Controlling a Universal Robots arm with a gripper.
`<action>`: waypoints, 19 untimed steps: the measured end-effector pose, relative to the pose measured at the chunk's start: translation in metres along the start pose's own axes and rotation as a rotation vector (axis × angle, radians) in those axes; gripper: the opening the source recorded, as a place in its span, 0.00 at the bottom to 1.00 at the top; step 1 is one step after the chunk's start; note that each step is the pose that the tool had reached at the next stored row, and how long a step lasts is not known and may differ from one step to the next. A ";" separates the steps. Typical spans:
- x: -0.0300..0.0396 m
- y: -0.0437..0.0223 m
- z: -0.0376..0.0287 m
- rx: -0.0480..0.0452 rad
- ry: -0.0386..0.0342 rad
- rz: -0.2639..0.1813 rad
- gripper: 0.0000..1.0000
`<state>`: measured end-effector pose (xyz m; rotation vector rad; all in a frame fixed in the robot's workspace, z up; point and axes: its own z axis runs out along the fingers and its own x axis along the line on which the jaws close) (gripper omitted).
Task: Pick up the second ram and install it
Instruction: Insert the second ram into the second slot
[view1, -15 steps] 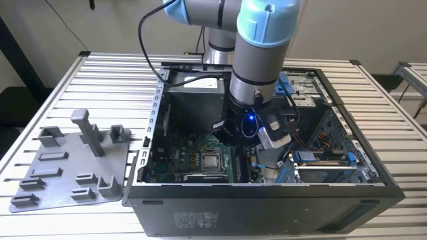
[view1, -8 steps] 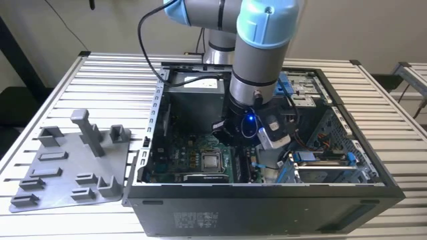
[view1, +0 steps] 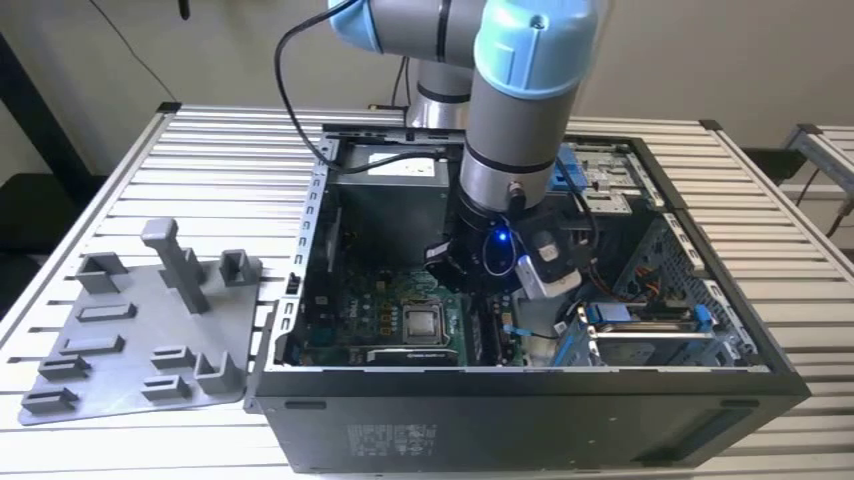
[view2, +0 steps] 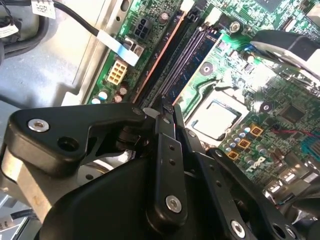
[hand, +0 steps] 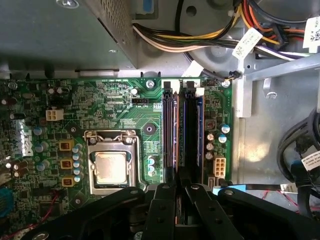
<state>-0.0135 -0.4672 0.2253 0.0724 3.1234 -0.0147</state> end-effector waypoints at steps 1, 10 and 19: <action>0.0000 0.0000 0.0003 0.0001 0.0000 0.000 0.14; 0.0001 0.0005 0.0031 0.0001 0.0000 0.000 0.14; 0.0001 0.0006 0.0034 0.0007 -0.0007 0.000 0.14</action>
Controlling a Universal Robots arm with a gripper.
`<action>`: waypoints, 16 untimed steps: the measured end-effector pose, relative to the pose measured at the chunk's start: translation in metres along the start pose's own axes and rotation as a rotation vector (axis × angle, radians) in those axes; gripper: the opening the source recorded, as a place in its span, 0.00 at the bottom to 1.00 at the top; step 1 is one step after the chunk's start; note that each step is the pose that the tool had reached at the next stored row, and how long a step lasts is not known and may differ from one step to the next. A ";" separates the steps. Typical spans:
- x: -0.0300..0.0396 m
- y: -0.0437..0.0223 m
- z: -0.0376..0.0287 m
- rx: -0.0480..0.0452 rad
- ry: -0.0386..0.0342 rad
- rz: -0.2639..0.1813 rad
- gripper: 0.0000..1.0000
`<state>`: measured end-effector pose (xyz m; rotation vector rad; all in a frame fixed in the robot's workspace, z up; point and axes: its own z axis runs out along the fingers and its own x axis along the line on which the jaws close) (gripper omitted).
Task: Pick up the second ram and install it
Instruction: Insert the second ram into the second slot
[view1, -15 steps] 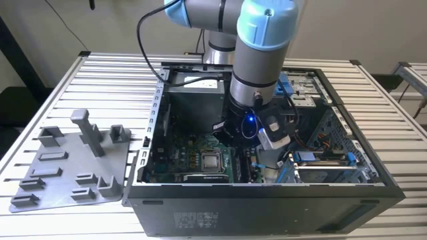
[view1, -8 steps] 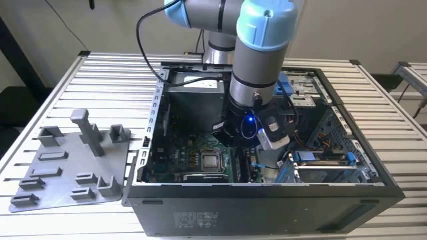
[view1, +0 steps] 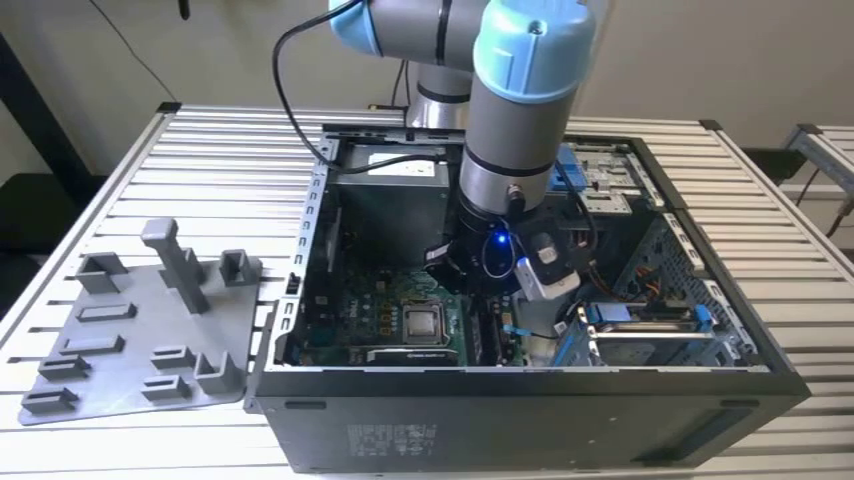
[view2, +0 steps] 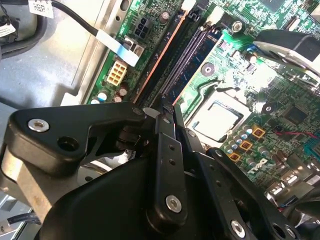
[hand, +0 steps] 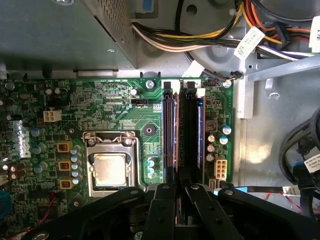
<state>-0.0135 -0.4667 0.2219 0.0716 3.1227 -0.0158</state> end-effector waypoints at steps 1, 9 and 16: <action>0.0000 0.0000 0.0000 -0.0001 -0.0020 -0.003 0.14; 0.0000 0.0002 0.0017 -0.0001 -0.0147 -0.013 0.14; 0.0001 0.0003 0.0050 0.0001 -0.0142 -0.013 0.14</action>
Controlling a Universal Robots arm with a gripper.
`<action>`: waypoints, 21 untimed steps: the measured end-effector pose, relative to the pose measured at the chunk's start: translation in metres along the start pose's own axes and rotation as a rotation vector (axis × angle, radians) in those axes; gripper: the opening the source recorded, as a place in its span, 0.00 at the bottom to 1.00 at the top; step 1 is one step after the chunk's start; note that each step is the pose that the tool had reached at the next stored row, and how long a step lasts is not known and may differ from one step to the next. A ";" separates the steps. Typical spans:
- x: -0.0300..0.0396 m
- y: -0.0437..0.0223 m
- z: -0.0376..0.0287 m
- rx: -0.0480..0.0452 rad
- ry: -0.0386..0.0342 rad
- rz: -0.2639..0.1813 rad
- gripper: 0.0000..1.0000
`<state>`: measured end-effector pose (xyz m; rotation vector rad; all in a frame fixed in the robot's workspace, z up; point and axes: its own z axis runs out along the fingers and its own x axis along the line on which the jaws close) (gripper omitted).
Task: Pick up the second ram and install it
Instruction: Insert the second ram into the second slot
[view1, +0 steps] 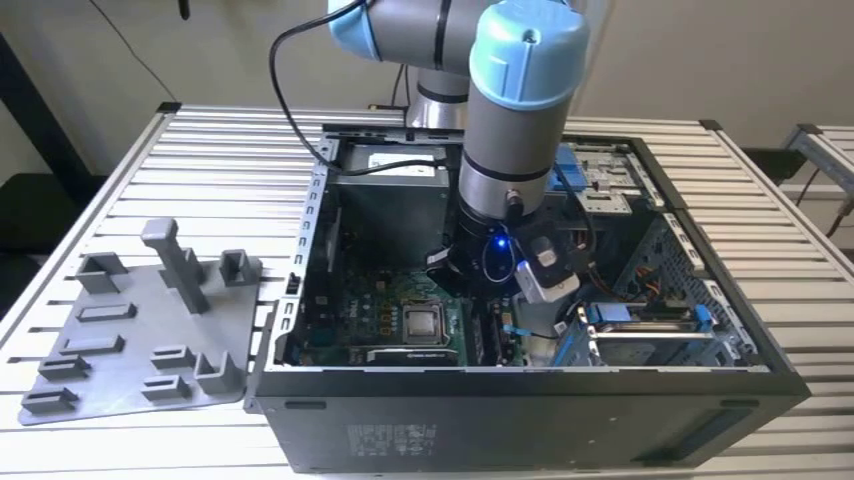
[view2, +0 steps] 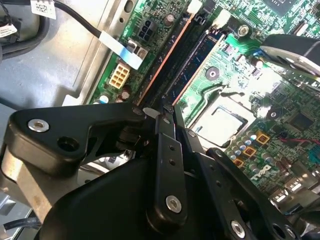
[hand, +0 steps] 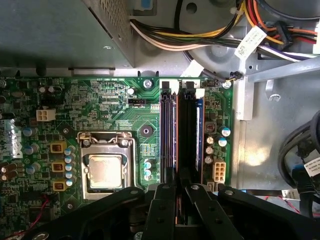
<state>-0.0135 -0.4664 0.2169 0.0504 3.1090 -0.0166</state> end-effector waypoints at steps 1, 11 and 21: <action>0.0000 0.0000 0.0001 -0.0001 -0.0001 0.000 0.14; 0.0000 0.0000 0.0008 -0.0001 0.0000 0.000 0.14; -0.0007 -0.0001 -0.0169 -0.0003 0.0002 0.000 0.22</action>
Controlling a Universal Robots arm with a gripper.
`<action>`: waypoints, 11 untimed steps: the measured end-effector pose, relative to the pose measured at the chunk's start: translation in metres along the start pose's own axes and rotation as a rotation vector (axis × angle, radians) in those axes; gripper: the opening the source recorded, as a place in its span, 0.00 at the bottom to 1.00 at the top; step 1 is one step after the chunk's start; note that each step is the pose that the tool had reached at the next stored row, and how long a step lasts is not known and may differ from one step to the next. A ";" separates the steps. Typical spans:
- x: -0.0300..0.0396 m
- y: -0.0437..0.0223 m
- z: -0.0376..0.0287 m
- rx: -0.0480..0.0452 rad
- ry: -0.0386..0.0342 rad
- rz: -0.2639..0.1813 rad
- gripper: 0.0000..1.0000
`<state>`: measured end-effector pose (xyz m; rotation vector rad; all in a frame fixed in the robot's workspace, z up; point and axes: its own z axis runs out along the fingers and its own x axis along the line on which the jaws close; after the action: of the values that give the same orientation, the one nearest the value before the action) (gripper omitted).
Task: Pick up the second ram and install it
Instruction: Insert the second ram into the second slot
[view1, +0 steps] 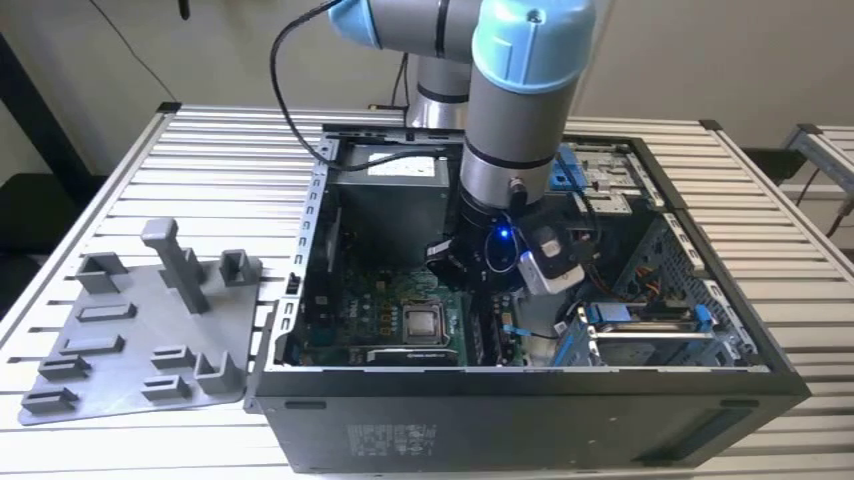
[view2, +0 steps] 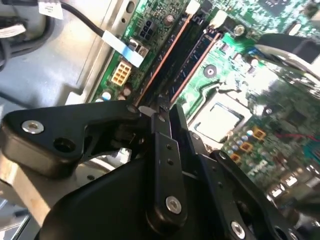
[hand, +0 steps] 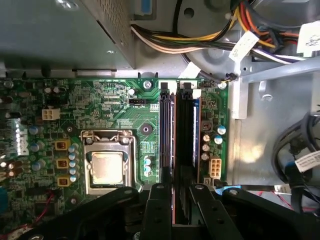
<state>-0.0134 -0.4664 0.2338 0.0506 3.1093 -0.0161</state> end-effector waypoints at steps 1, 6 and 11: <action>-0.0001 0.0000 -0.0046 0.0001 0.0000 0.000 0.22; -0.0004 -0.0001 -0.0132 0.0000 -0.0001 0.000 0.22; -0.0004 -0.0001 -0.0136 0.0003 0.0000 0.000 0.11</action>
<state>-0.0134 -0.4664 0.2473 0.0505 3.1093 -0.0165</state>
